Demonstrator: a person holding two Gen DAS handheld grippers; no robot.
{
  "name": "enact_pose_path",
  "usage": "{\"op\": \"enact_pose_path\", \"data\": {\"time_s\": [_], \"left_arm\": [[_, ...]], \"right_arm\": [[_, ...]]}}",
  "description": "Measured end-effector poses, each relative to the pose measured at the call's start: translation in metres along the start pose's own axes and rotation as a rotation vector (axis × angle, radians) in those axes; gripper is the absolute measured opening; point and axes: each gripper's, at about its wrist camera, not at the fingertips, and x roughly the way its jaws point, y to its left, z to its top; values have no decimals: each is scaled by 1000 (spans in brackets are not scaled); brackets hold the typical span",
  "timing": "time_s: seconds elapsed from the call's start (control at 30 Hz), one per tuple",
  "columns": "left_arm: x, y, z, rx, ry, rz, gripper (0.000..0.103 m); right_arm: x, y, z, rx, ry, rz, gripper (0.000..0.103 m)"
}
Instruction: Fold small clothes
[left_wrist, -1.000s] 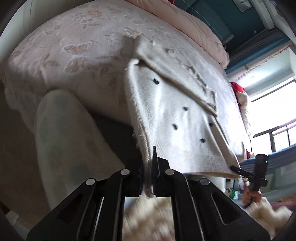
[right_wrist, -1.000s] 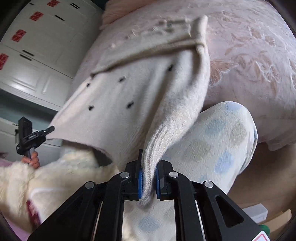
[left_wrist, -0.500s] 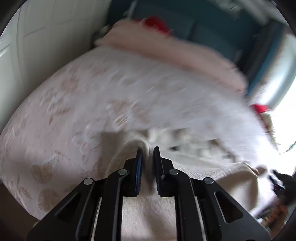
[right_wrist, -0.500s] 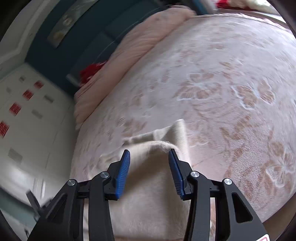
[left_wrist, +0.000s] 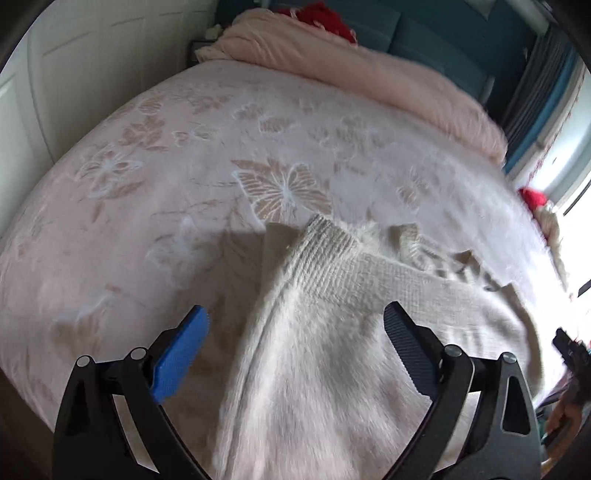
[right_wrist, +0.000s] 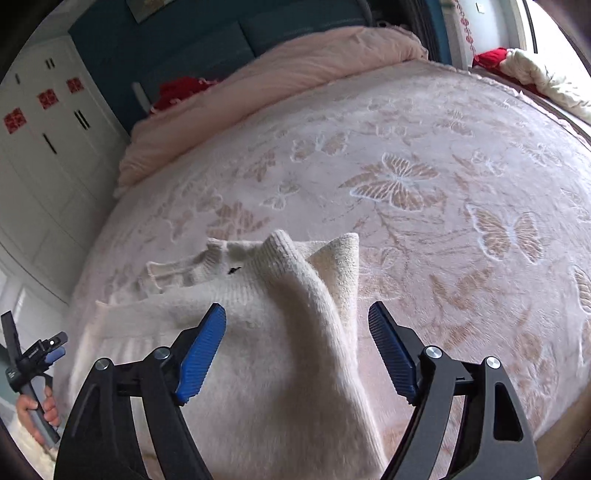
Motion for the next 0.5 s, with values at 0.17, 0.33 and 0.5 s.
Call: {"op": "enact_pose_path", "data": {"time_s": [0.17, 0.33, 0.5], "left_arm": [[36, 12, 14, -102, 69, 2, 93], [50, 1, 18, -64, 143, -74, 14], [-2, -12, 37, -20, 19, -133, 8]], "right_arm": [[55, 3, 15, 1, 101, -59, 78], [81, 19, 5, -47, 189, -58, 29], [20, 22, 20, -39, 33, 23, 12]]}}
